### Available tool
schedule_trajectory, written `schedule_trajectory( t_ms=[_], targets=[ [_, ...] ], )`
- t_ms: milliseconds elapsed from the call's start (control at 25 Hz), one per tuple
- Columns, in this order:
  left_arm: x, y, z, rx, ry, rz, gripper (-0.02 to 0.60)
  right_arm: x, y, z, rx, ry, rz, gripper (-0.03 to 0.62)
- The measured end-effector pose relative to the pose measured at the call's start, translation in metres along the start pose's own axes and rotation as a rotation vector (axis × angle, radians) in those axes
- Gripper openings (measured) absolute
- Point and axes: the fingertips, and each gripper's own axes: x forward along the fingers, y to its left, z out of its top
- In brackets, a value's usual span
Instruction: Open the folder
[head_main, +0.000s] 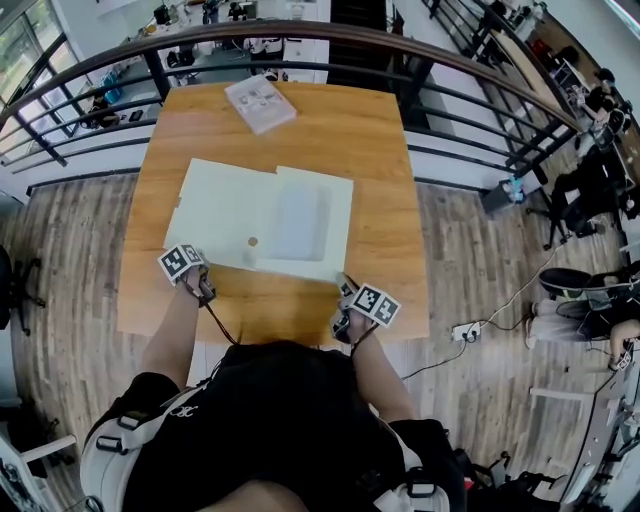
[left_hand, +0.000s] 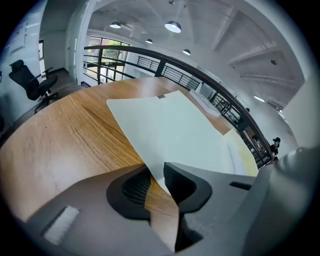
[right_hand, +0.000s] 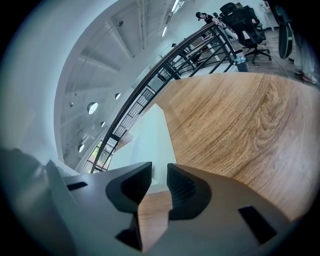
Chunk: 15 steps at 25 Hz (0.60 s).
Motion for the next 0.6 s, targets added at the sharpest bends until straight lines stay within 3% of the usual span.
schedule_trajectory(
  t_ms=[200,360,600],
  targets=[
    [-0.019,0.009,0.006,-0.034,-0.075,-0.055,0.144,-0.001,0.002,-0.001,-0.085,0.033,-0.060,0.098],
    [-0.048,-0.003,0.015,0.103,-0.160,-0.097,0.166,-0.004,0.007,0.006,-0.164,0.035,-0.096,0.098],
    [-0.114,-0.033,0.039,0.282,-0.354,-0.116,0.166,-0.024,0.037,0.049,-0.317,-0.113,-0.085,0.098]
  ],
)
